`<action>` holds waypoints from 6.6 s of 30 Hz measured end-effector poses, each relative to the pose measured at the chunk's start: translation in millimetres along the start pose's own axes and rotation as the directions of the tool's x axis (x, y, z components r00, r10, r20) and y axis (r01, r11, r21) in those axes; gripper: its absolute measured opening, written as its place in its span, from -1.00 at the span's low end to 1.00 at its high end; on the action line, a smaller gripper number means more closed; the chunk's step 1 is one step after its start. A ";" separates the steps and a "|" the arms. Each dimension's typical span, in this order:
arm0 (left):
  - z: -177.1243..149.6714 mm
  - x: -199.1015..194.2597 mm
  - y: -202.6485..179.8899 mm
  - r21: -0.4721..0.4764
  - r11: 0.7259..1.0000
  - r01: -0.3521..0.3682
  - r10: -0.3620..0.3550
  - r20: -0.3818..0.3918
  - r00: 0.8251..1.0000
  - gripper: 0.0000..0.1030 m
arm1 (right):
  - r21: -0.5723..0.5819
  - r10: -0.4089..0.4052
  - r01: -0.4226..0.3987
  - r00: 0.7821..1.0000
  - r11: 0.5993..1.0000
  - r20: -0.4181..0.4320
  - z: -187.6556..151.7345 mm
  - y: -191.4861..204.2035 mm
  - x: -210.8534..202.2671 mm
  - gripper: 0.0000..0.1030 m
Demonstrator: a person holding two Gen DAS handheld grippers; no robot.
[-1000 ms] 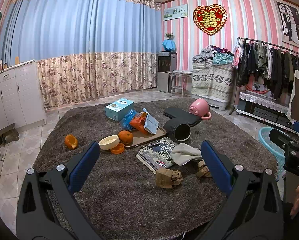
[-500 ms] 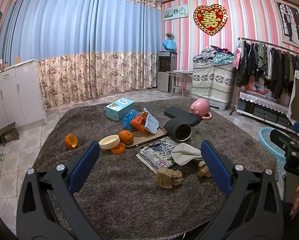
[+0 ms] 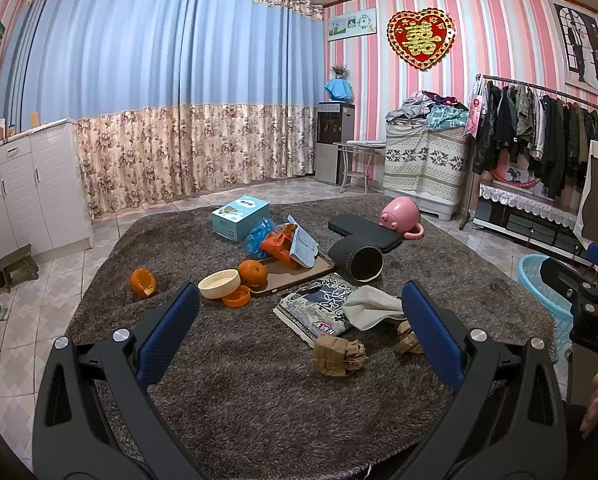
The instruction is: Collect trash
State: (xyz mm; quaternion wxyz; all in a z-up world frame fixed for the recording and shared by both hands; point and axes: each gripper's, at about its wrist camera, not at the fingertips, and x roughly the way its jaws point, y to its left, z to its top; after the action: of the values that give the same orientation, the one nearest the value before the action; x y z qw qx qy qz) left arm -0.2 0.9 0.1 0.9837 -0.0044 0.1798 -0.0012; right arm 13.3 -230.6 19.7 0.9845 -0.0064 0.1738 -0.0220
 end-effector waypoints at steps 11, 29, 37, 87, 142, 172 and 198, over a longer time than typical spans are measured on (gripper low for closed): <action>0.0 0.0 0.1 -0.001 1.000 0.000 0.000 0.001 1.000 0.90 | -0.001 0.000 0.000 1.000 1.000 0.002 -0.4 0.5 0.2 0.92; 0.0 -0.1 0.1 0.000 1.000 -0.001 0.001 0.002 1.000 0.90 | -0.001 0.002 -0.002 1.000 1.000 0.002 -1.0 1.5 0.3 0.92; 0.1 -0.2 0.2 -0.001 1.000 0.000 0.000 0.000 1.000 0.90 | -0.002 0.000 0.000 1.000 1.000 0.003 -1.4 1.1 0.3 0.92; -12.8 40.8 36.1 -0.019 0.999 -0.040 0.039 -0.042 0.998 0.90 | -0.028 -0.011 0.011 1.000 1.000 -0.018 -18.9 5.3 24.4 0.92; -63.9 125.7 -21.9 -0.017 0.987 0.162 -0.161 -0.276 0.948 0.14 | 0.038 0.234 -0.232 0.947 0.972 -0.221 -49.6 -6.9 88.4 -0.19; 77.3 79.0 -188.6 0.145 0.874 0.464 -0.459 -0.066 0.886 -0.07 | 0.235 -0.178 0.188 0.982 0.953 -0.065 -2.1 -187.3 19.2 -0.19; 7.7 213.2 -453.2 0.303 0.653 0.694 -0.585 -0.380 0.717 0.03 | 0.325 -0.386 0.447 0.891 0.833 -0.238 -61.6 -324.5 67.1 -0.18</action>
State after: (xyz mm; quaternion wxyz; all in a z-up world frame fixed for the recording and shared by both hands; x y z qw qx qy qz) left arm 201.5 -453.2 -63.9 0.8639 0.1465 0.2830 -0.3901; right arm 41.9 -558.1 -54.5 0.9213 0.1440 0.2406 -0.2694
